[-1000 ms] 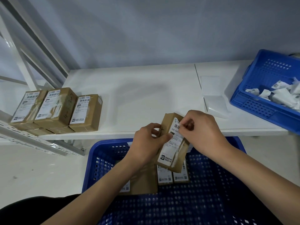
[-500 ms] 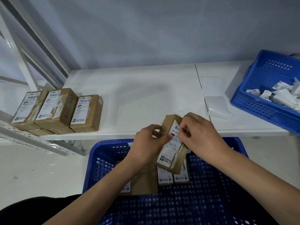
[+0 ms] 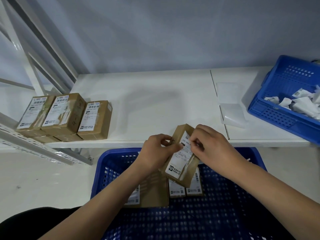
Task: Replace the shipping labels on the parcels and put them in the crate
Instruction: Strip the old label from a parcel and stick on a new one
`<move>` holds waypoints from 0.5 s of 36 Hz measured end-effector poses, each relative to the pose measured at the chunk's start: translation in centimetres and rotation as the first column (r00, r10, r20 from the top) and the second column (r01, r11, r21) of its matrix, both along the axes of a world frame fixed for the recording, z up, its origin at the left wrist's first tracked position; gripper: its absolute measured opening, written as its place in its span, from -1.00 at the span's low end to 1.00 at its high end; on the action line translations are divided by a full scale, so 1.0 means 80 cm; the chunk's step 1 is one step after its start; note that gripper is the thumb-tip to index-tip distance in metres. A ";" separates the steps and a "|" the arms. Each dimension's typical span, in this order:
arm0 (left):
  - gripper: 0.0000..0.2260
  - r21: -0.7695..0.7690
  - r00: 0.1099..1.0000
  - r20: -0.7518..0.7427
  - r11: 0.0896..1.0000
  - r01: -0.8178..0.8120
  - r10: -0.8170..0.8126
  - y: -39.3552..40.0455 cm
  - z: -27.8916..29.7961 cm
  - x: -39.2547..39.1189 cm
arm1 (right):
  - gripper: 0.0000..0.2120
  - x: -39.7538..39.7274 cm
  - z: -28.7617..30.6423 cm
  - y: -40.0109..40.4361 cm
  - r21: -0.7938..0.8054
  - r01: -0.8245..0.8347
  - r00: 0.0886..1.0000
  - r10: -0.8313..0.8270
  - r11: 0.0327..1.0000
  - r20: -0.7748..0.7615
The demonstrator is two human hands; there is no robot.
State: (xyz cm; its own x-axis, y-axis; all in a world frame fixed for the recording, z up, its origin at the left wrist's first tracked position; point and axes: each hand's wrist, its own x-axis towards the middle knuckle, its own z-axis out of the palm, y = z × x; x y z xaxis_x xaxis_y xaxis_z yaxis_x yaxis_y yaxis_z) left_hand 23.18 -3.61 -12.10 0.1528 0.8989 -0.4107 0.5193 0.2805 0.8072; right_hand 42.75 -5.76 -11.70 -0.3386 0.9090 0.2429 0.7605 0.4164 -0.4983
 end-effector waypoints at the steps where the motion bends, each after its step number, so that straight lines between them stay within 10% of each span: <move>1: -0.65 0.000 1.000 -0.004 1.000 -0.006 0.006 0.001 -0.001 -0.001 | -0.86 -0.001 -0.002 -0.001 0.011 -0.002 1.000 0.002 1.000 -0.015; 18: -0.42 0.045 0.991 0.065 0.991 -0.124 0.121 0.005 0.008 0.001 | -0.67 -0.013 0.007 0.003 0.009 0.165 0.936 -0.154 0.986 -0.316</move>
State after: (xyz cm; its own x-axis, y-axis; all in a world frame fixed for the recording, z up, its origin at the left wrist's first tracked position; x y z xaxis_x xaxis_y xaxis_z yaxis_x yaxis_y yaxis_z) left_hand 23.27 -3.24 -11.45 0.0642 0.9311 -0.3591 0.4320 0.2984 0.8510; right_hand 41.73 -5.55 -11.12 -0.0917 0.9340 0.3452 0.6262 0.3237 -0.7093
